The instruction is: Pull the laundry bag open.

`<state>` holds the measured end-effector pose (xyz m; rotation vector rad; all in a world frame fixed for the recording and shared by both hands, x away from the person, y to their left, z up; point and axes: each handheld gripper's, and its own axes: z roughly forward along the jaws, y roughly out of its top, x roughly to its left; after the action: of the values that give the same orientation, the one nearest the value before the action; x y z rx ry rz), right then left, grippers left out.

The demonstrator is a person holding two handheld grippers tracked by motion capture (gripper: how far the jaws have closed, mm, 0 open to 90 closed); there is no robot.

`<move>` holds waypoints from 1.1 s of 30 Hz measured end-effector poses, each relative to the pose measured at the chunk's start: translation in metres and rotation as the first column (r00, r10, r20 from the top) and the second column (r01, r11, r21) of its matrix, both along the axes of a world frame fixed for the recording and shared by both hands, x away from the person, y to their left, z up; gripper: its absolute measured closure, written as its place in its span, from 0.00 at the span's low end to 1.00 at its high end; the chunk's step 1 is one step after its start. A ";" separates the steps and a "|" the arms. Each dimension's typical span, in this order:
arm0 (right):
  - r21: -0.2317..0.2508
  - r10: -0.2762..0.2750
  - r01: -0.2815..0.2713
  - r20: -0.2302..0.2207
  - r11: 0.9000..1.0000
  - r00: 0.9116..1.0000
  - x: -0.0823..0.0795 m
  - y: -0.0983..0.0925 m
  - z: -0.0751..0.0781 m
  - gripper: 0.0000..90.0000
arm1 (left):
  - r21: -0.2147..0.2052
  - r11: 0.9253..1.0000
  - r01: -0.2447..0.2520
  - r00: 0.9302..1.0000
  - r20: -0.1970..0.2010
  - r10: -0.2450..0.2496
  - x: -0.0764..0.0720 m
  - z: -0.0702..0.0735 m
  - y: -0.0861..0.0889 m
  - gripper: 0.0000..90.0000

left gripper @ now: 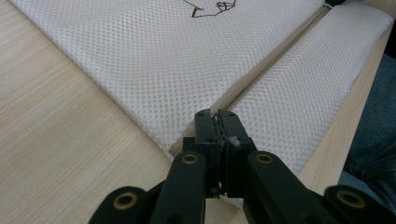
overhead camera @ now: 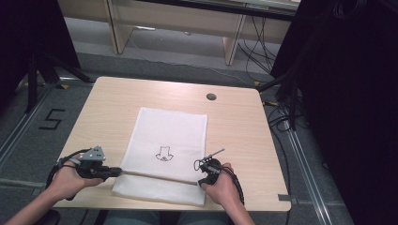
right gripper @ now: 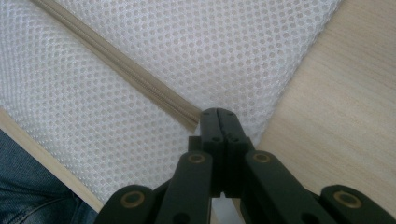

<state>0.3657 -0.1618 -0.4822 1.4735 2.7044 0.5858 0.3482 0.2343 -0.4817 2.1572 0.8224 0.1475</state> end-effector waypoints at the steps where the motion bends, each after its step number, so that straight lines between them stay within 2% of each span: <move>1: -0.001 -0.001 0.001 0.000 1.000 1.000 0.000 0.000 0.000 1.00 | -0.001 1.000 -0.007 1.000 0.000 0.007 0.000 0.000 0.000 0.97; 3: 0.000 0.000 0.000 0.000 1.000 1.000 0.000 0.000 0.000 1.00 | 0.004 1.000 -0.021 1.000 -0.010 0.021 0.000 -0.001 0.000 0.97; 4: 0.002 -0.006 0.006 -0.001 1.000 1.000 -0.001 0.000 0.000 1.00 | 0.007 1.000 -0.018 1.000 0.001 0.018 0.000 -0.001 0.001 0.97; 5: 0.002 -0.003 0.003 -0.001 1.000 1.000 0.000 0.000 0.000 1.00 | 0.009 0.999 -0.031 0.999 -0.011 0.031 -0.001 -0.001 0.001 0.97; 8: 0.002 0.005 -0.005 0.002 1.000 1.000 0.000 0.000 0.000 1.00 | 0.022 0.999 -0.028 1.000 -0.011 0.028 0.000 -0.001 0.004 0.97; 10: 0.003 0.006 -0.006 0.004 1.000 1.000 0.000 -0.001 0.000 1.00 | 0.014 0.999 -0.033 0.999 -0.016 0.033 0.000 -0.001 0.004 0.97; 13: 0.001 0.003 -0.003 0.003 1.000 1.000 0.000 0.000 0.000 1.00 | 0.037 0.998 -0.044 0.999 -0.017 0.044 0.000 -0.002 0.005 0.97; 15: -0.001 0.003 -0.003 0.004 1.000 1.000 0.000 0.000 0.000 1.00 | 0.067 0.998 -0.022 1.000 -0.006 0.023 0.000 -0.001 0.006 0.97; 19: -0.002 -0.009 0.009 -0.004 1.000 1.000 -0.001 0.001 0.001 1.00 | 0.069 0.997 -0.032 0.999 -0.003 0.032 0.000 -0.001 0.005 0.97; 21: 0.001 -0.014 0.014 -0.009 1.000 1.000 -0.001 0.001 0.001 1.00 | 0.091 0.995 -0.044 0.999 -0.002 0.045 0.000 -0.002 0.006 0.97; 22: 0.001 -0.014 0.014 -0.007 1.000 1.000 -0.001 0.001 0.001 1.00 | 0.090 0.995 -0.033 0.999 -0.001 0.033 0.000 -0.002 0.007 0.97; 23: -0.002 -0.009 0.009 -0.004 1.000 1.000 -0.001 0.001 0.001 1.00 | 0.082 0.996 -0.042 0.999 -0.001 0.042 0.000 -0.002 0.006 0.97; 26: -0.002 -0.015 0.015 -0.013 1.000 1.000 -0.001 0.002 0.001 1.00 | 0.097 0.994 -0.046 0.999 -0.005 0.047 0.000 -0.003 0.005 0.97; 28: -0.003 -0.017 0.017 -0.007 1.000 1.000 -0.001 0.002 0.001 1.00 | 0.126 0.991 -0.050 0.999 0.003 0.050 0.000 -0.003 0.006 0.97; 33: -0.010 -0.028 0.028 -0.017 1.000 0.999 -0.002 0.003 0.002 1.00 | 0.129 0.991 -0.048 0.999 -0.004 0.049 0.001 -0.004 0.006 0.97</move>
<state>0.3634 -0.1589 -0.4802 1.5184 2.6911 0.5597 0.3489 0.2405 -0.4858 2.2598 0.8912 0.2232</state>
